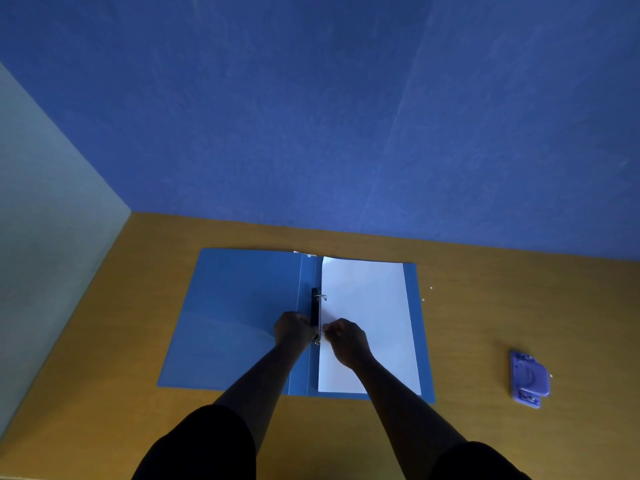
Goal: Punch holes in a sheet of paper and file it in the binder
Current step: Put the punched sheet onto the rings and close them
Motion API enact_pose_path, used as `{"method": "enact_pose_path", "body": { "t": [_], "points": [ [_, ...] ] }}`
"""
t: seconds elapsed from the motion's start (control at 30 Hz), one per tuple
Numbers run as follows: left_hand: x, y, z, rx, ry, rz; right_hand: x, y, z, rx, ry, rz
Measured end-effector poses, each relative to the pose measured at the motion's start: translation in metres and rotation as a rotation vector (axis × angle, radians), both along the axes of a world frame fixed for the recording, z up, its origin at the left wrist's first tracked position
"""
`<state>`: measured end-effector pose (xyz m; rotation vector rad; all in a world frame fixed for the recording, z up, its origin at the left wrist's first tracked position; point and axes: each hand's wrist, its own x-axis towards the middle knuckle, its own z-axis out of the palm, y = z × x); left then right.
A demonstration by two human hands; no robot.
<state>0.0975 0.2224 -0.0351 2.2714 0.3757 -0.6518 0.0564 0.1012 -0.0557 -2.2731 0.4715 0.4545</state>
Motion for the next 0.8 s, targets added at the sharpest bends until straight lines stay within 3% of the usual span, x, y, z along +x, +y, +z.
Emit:
{"method": "enact_pose_path", "body": {
  "t": [0.27,0.4,0.6,0.8],
  "points": [
    [-0.015,-0.003,0.001,0.003,-0.166,-0.078,0.006,-0.003,0.014,-0.108,-0.112,0.119],
    [-0.02,-0.009,0.008,0.101,-0.215,-0.283,0.012,-0.002,0.02,-0.116,-0.156,0.106],
    [-0.031,-0.009,0.012,0.21,-0.199,-0.426,0.012,-0.005,0.019,-0.097,-0.04,0.004],
    [-0.044,0.003,0.004,0.261,-0.285,-0.609,-0.011,-0.025,0.019,-0.219,-0.055,-0.141]
  ]
}}
